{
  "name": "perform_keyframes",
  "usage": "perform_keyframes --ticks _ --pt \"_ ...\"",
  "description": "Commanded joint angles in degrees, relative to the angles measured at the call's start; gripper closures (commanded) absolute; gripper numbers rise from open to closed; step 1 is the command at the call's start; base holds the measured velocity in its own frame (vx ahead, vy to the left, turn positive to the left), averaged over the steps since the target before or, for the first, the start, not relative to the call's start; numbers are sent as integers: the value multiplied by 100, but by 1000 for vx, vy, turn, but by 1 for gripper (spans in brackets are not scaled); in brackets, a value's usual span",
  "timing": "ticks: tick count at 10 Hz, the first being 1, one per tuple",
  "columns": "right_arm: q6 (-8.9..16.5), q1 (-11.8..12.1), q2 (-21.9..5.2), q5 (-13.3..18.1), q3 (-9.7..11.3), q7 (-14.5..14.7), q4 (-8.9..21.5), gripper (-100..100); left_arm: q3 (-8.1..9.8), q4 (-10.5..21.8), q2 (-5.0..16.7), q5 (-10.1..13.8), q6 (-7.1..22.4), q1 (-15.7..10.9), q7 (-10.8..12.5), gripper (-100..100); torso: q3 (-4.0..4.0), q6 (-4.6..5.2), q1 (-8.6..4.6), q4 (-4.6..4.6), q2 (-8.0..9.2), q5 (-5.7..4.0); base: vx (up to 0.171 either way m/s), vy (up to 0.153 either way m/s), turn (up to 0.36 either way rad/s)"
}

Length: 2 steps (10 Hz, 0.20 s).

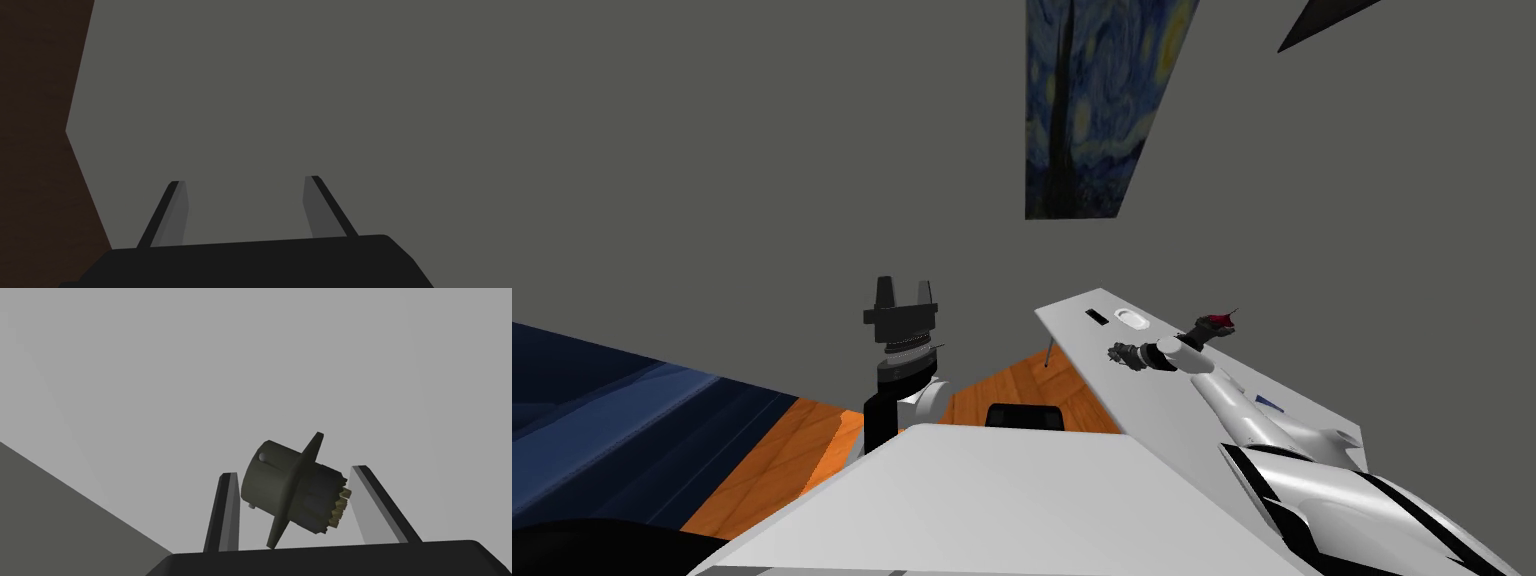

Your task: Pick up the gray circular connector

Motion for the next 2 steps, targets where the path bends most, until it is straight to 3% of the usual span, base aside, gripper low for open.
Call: perform_keyframes --ticks 1,2 --pt "0 0 0 0 0 0 0 100 0 0 0 0 0 0 0 0 0 0 0 0 0 0 -34 2 2" --pt "18 -10 -13 -3 0 -15 0 0 0 0 0 0 0 0 0 0 -3 1 -2 -2 -6 -4 -5 1 -3"
